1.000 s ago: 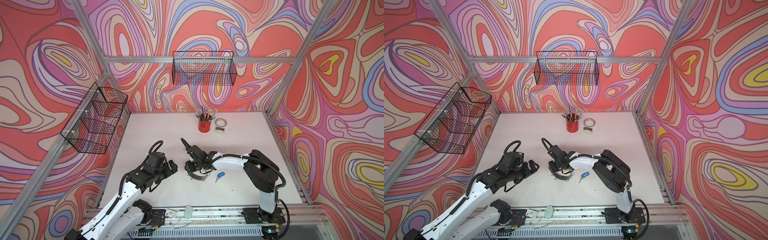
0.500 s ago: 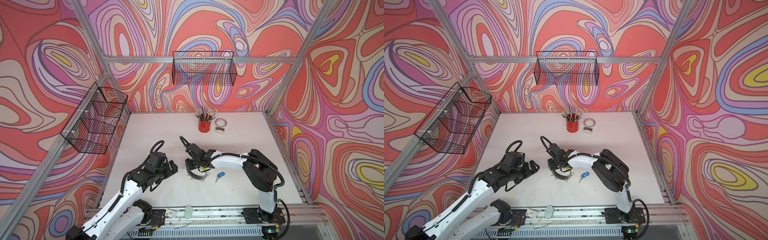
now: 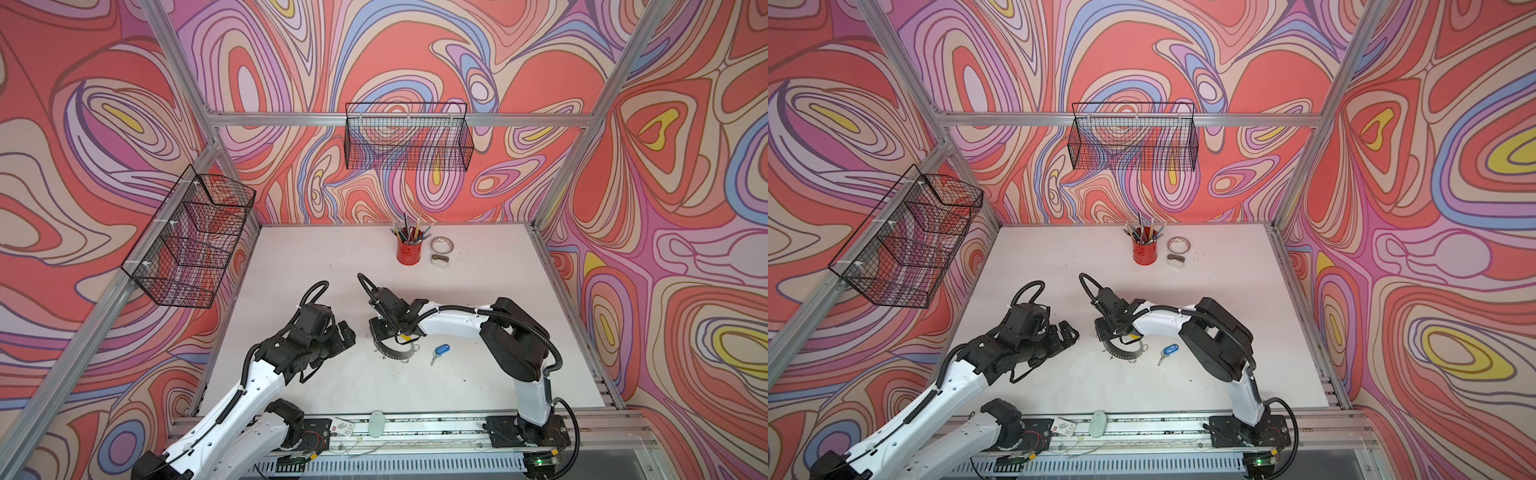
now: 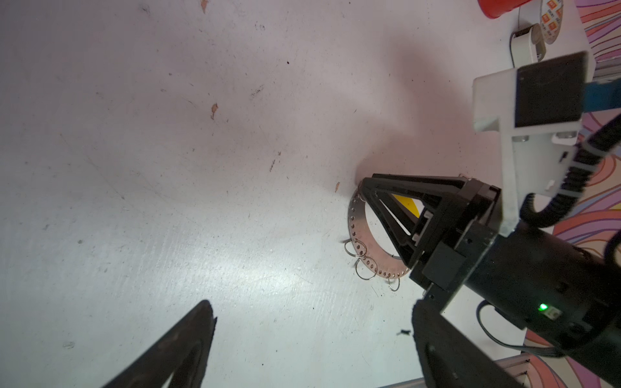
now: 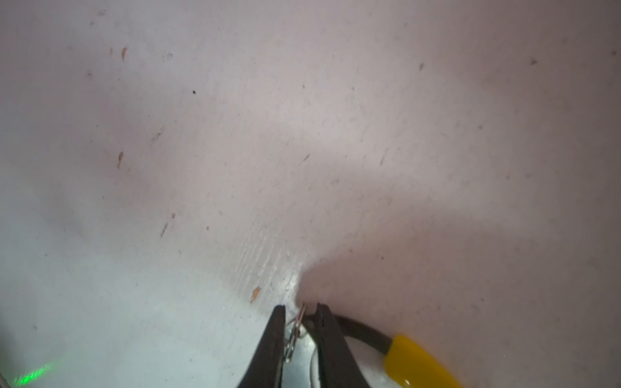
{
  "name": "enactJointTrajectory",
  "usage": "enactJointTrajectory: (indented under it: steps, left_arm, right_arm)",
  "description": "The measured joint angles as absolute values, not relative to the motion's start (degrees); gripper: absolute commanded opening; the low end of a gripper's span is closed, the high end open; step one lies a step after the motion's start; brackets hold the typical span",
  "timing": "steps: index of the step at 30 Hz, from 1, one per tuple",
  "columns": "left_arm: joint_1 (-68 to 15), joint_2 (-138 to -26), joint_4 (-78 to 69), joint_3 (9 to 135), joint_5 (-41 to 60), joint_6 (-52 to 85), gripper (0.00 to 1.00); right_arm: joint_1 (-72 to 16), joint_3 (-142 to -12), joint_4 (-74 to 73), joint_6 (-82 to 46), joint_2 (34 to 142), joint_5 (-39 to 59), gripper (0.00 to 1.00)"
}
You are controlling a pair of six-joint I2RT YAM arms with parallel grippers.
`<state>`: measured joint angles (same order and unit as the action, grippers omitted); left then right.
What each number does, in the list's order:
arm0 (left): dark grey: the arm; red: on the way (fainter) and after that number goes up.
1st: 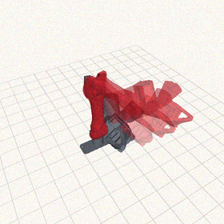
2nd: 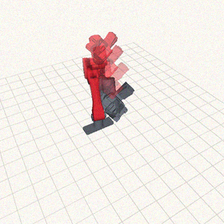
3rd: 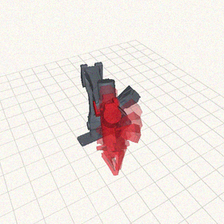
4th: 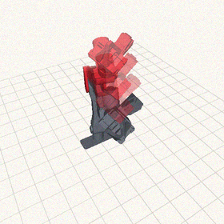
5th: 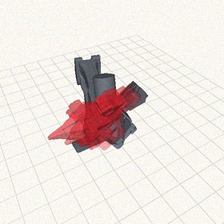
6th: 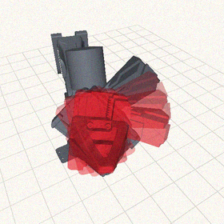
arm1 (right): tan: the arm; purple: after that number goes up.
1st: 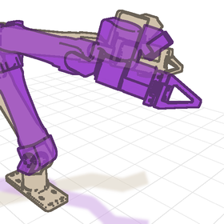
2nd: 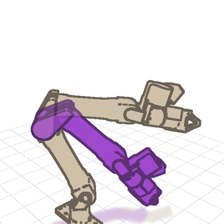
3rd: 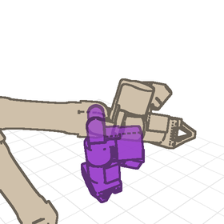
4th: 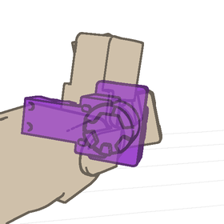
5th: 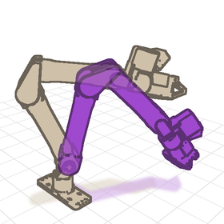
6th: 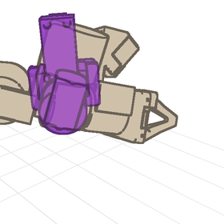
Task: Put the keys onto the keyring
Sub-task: 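Reach the right gripper to the silver keyring disc while the left arm advances, then grasp the disc edge with the right gripper and lift it toward the left gripper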
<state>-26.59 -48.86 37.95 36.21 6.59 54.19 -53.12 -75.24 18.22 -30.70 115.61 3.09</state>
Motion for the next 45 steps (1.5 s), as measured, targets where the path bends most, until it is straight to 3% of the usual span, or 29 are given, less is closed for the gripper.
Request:
enactJointTrajectory:
  steps: [12,20,32,45]
  left_arm:
    - [-26.59,-48.90,37.95,35.62,6.52,53.69,0.94]
    - [-26.59,-49.30,39.79,37.39,3.95,48.27,0.93]
    - [-26.59,-46.59,32.95,40.51,3.90,27.66,0.90]
    - [-26.59,-42.59,22.96,40.77,15.81,-3.20,0.93]
  right_arm:
    - [-53.34,-75.92,18.83,-30.96,115.96,2.35,0.00]
    - [-53.56,-74.78,18.81,-28.36,114.93,2.02,0.00]
    - [-53.54,-70.15,16.71,-13.47,102.32,3.05,0.00]
    - [-48.12,-59.48,6.24,-5.28,90.56,13.85,0.00]
